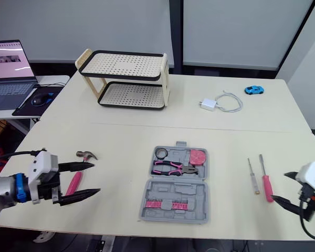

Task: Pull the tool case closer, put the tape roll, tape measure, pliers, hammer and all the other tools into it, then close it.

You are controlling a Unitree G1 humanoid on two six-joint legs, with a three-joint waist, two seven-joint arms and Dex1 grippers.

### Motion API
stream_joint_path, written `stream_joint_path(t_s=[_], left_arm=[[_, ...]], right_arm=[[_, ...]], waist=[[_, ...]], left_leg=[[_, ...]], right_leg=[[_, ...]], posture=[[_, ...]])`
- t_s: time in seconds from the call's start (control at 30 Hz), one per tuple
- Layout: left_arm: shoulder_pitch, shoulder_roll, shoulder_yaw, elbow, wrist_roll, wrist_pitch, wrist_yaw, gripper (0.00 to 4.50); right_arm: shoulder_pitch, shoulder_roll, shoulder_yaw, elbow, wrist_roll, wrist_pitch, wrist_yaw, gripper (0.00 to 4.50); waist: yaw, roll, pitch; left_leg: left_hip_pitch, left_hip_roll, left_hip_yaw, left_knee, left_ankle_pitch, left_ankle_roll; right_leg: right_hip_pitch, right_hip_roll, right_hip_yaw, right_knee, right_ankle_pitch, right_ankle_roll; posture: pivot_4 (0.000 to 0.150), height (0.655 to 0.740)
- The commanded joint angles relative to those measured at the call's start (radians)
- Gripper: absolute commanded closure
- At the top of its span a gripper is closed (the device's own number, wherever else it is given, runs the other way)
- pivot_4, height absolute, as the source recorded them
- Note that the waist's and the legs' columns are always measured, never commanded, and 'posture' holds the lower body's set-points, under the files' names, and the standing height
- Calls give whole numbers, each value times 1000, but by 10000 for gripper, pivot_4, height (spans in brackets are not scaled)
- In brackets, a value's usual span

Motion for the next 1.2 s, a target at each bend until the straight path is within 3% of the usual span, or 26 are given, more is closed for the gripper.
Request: stream_joint_path(t_s=[0.03,0.2,0.47,0.7,1.2], left_arm=[[-42,2,-32,-95,-63,24,-15,0],[-121,-1,-96,-162,-100,44,-22,0],[-259,-15,-211,-226,-125,38,-37,0],[-274,-23,-258,-237,-111,10,-53,0],[-265,-38,-294,-232,-87,-41,-53,0]], right_arm=[[-39,28,51,-104,26,100,-96,198],[-174,76,217,-190,-18,315,-318,198],[-367,190,448,-110,-80,446,-550,198],[-415,259,496,5,-114,441,-650,198],[-500,333,509,208,-109,433,-690,198]], waist=[[0,0,0],[0,1,1],[1,2,1],[1,2,1],[-1,2,1]], left_leg=[[-1,0,0,0,0,0],[-2,0,0,0,0,0],[-9,-1,-1,1,0,0],[-9,-1,-2,1,0,0],[-9,-1,-2,2,0,0]], right_leg=[[0,0,0,0,0,0],[-1,0,0,-1,0,0],[-8,0,0,-1,1,1],[-9,0,-1,0,1,1],[-8,0,0,1,2,1]], posture=[[1500,7350],[1500,7350],[1500,7350],[1500,7350],[1500,7350]])
